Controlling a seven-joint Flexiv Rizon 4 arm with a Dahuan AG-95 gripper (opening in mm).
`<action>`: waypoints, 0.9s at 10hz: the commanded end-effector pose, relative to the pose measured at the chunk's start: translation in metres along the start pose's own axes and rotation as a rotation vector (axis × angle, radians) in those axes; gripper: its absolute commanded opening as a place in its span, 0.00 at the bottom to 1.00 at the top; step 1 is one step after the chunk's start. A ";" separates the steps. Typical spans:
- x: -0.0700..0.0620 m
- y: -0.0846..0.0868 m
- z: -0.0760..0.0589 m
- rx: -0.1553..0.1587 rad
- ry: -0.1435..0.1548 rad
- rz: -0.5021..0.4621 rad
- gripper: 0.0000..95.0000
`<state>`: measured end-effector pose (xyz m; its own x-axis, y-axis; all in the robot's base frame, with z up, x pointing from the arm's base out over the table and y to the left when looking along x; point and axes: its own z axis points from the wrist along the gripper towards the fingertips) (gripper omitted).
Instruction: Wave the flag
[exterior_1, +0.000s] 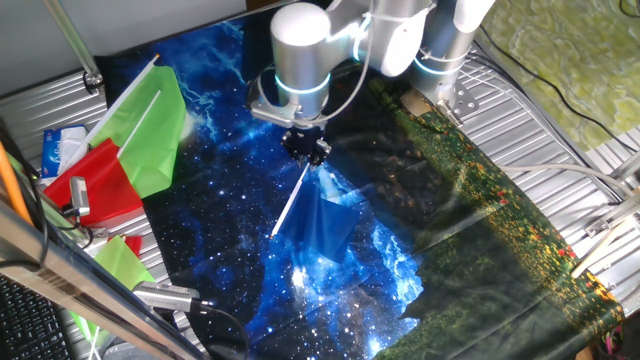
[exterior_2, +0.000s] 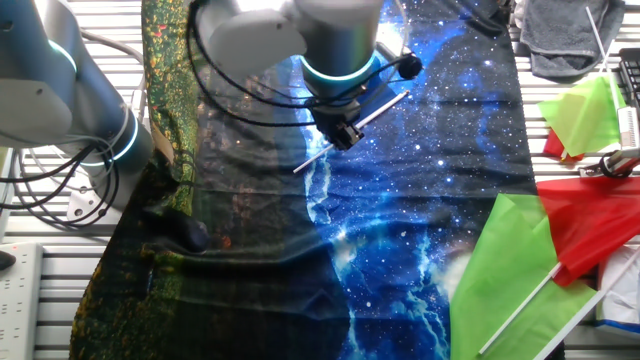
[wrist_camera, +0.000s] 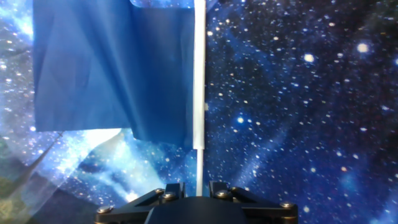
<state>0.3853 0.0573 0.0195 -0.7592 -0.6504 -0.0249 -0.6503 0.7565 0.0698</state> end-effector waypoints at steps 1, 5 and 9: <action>0.001 -0.001 0.001 0.011 0.004 0.007 0.20; 0.001 -0.001 0.001 0.009 0.010 0.005 0.20; 0.002 -0.002 0.011 0.005 0.017 -0.017 0.20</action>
<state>0.3838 0.0563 0.0077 -0.7454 -0.6666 -0.0075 -0.6653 0.7431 0.0713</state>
